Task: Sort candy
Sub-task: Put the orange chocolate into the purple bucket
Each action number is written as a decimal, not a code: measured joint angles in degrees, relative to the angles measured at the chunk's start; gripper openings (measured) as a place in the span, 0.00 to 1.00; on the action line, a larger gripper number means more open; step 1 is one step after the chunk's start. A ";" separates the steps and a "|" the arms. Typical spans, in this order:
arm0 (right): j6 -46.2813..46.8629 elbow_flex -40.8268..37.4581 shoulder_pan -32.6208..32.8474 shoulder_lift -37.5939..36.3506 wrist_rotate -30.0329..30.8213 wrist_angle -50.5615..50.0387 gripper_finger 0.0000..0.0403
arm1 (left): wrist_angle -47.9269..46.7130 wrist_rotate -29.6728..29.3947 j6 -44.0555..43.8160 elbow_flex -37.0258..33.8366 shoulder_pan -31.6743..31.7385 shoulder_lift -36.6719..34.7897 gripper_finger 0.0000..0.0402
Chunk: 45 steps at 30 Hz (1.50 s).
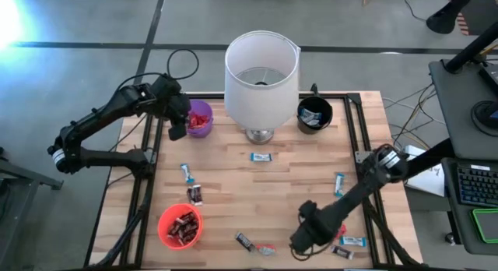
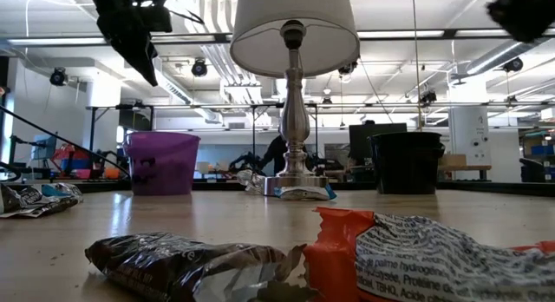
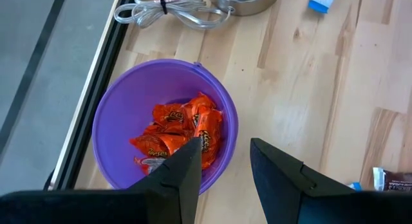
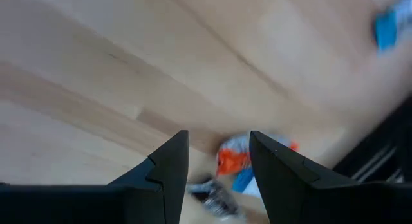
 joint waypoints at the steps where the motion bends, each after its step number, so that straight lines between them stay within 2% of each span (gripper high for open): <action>1: 3.23 -0.48 0.68 -0.07 -0.68 0.20 0.39 | 0.00 0.00 -0.16 0.00 0.00 0.00 0.29; 8: 26.82 -2.73 4.35 -0.20 -2.13 3.49 0.39 | 0.04 0.00 -0.83 0.00 0.00 0.00 0.29; 16: 38.74 -3.23 7.53 -0.20 -1.46 1.50 0.39 | 0.09 0.00 -1.42 0.02 0.00 0.02 0.29; 22: 43.37 -5.73 10.02 -0.20 -1.61 1.99 0.39 | 0.16 0.00 -1.55 0.04 0.00 0.04 0.29; 35: 43.51 -11.98 10.29 -0.17 -1.62 8.67 0.38 | 0.15 -0.02 -4.45 0.07 0.00 0.04 0.29; 45: 43.50 -16.15 10.29 -0.22 -1.67 15.71 0.32 | 0.13 -0.02 -4.48 0.09 0.00 0.07 0.29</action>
